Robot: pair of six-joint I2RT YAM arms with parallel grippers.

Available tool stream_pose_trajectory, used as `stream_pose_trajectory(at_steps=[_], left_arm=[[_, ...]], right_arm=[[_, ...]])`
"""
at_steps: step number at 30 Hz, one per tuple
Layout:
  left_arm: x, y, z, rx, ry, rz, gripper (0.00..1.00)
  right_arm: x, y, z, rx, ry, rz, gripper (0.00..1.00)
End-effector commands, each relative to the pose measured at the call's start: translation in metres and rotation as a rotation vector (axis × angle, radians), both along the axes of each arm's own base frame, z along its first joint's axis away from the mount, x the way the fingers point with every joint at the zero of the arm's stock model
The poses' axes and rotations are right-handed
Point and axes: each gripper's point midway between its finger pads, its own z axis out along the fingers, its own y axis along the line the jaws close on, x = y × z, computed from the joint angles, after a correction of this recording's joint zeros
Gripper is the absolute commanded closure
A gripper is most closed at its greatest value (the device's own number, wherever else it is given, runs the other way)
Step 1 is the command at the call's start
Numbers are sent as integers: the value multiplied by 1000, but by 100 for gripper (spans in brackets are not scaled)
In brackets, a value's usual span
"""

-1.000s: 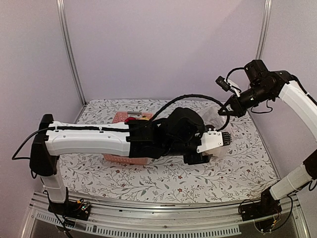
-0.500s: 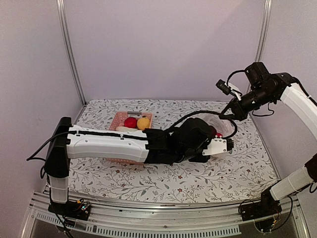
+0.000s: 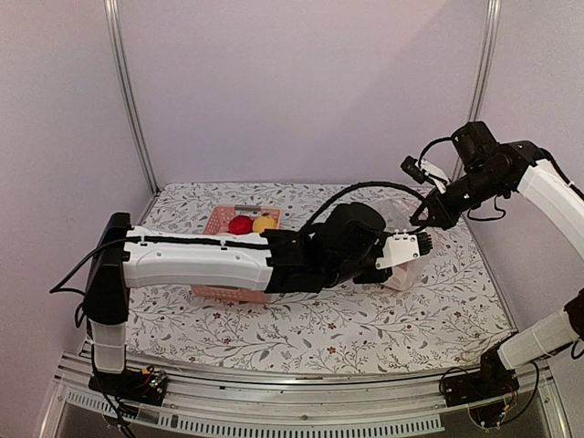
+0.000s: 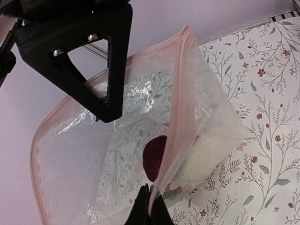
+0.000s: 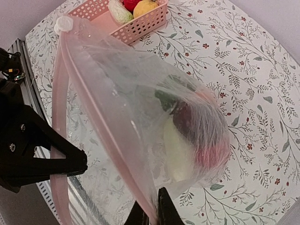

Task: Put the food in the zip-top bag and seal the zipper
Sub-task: Adjust the zipper food storage bag at the center of the board, then pick up the fake fruit from the bin.

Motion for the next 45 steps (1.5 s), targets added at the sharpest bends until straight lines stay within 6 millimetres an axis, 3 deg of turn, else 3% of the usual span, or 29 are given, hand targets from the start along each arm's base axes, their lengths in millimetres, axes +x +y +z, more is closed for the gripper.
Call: stream_pose_trajectory(at_steps=[1, 3, 6, 8, 10, 12, 15, 19, 28, 32, 37, 45], left_arm=[[7, 1, 22, -69, 2, 29, 100], [9, 2, 30, -111, 11, 51, 96], [-2, -2, 75, -292, 105, 26, 56], [-13, 3, 114, -460, 178, -22, 38], [-19, 16, 148, -601, 218, -54, 28], [-21, 29, 162, -688, 251, -61, 23], [-20, 47, 145, -703, 302, -24, 22], [-7, 85, 105, -696, 344, 121, 21], [61, 214, 15, -619, 486, 702, 20], [80, 263, -15, -613, 549, 879, 21], [103, 294, -43, -617, 646, 967, 23], [145, 299, -67, -570, 778, 919, 23]], right_arm=[[15, -9, 15, -31, -99, -60, 97], [28, -15, 28, -39, -150, -104, 100], [56, -38, 41, -74, -216, -228, 100], [69, -44, 47, -77, -241, -269, 100], [74, -43, 56, -56, -264, -277, 100], [77, -40, 58, -44, -256, -275, 100], [88, -48, 42, -68, -228, -319, 100], [96, -54, 28, -86, -196, -350, 100], [124, -93, 63, -64, -300, -492, 100], [123, -85, 65, -8, -281, -464, 100], [101, -58, 48, 91, -194, -322, 100], [81, -52, 32, 113, -154, -272, 100]])
